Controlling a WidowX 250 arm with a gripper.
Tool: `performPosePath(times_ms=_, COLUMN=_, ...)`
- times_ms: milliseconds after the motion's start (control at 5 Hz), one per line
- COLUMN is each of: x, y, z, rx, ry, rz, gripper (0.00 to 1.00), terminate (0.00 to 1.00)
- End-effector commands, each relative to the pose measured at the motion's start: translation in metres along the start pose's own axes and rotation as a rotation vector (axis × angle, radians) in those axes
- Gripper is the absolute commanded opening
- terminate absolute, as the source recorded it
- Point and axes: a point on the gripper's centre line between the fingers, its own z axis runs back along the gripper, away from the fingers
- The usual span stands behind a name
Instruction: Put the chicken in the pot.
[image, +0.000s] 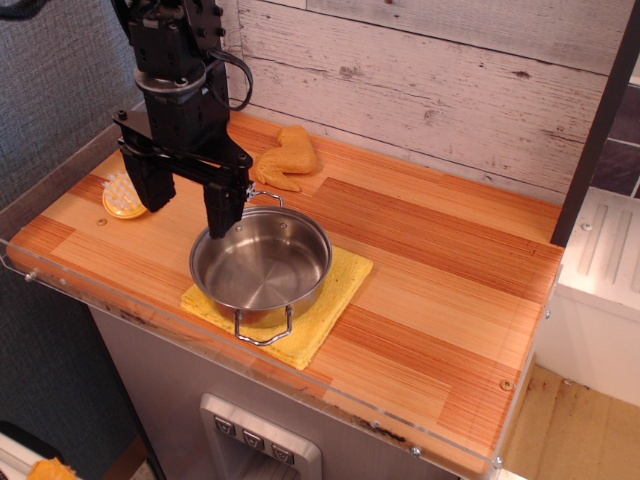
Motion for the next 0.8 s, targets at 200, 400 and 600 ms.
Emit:
performPosePath(times_ms=200, x=0.030, y=0.002, z=-0.008, rx=-0.012, ry=0.004, rz=-0.011, gripper=1.00, terminate=0.00)
performPosePath(times_ms=400, x=0.055, y=0.007, z=-0.004, rx=-0.018, ry=-0.013, rz=0.005, gripper=1.00, terminate=0.00)
performPosePath(times_ms=600, x=0.075, y=0.009, z=0.008, rx=-0.005, ry=-0.046, rz=0.017, gripper=1.00, terminate=0.00)
